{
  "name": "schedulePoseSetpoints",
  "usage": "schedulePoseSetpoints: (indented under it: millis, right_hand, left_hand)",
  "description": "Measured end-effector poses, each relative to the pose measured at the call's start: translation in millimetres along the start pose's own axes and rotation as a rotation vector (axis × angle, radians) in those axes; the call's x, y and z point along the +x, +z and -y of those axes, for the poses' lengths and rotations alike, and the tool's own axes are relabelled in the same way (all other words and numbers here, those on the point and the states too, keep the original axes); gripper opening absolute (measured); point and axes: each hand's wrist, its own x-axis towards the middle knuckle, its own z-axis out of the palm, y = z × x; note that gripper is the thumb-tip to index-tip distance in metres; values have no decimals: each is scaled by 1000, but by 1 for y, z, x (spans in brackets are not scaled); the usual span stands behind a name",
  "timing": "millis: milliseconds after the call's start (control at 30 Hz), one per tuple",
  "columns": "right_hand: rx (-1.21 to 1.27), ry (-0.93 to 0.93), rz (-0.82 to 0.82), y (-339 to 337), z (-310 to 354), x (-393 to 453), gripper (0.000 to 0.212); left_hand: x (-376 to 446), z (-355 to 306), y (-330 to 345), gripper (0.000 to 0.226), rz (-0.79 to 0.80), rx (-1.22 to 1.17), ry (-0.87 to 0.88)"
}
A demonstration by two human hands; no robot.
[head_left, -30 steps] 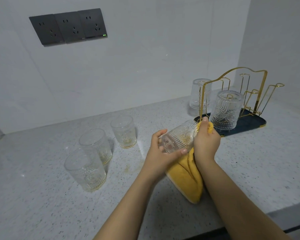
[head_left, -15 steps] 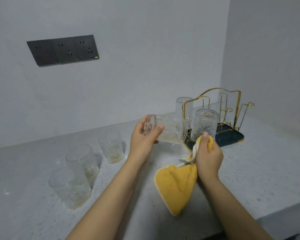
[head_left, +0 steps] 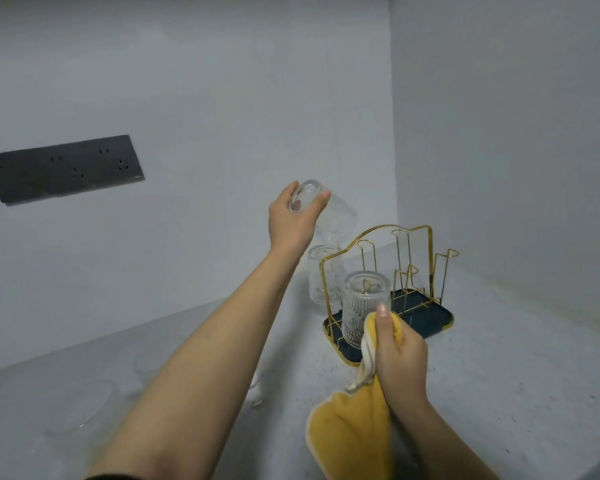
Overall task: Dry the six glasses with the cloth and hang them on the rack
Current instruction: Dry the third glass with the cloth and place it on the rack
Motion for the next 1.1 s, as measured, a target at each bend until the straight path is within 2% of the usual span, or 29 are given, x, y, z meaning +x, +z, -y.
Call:
schedulePoseSetpoints:
  millis: [267,433,667,800,1000,1100]
  right_hand:
    - [25,-51,59,8,-18,-2,39]
    - [37,40,-1,6,-21,5,39]
    - [43,27,-25,8,-20,3,36]
    - [44,14,-27,7,-21,3,38]
    - [37,8,-35,8,-23,3,45]
    - [33,16,-31,8,-22,3,38]
  left_hand:
    - [46,10,49,70,132,42,-8]
    - [51,25,57,68,330,137,-47]
    - [60,23,68,71,549,185,-53]
    - [63,24,71,72,583,206,-63]
    - [65,28,68,71,553,175,-80]
    - [59,36,68,72,586,260,-75]
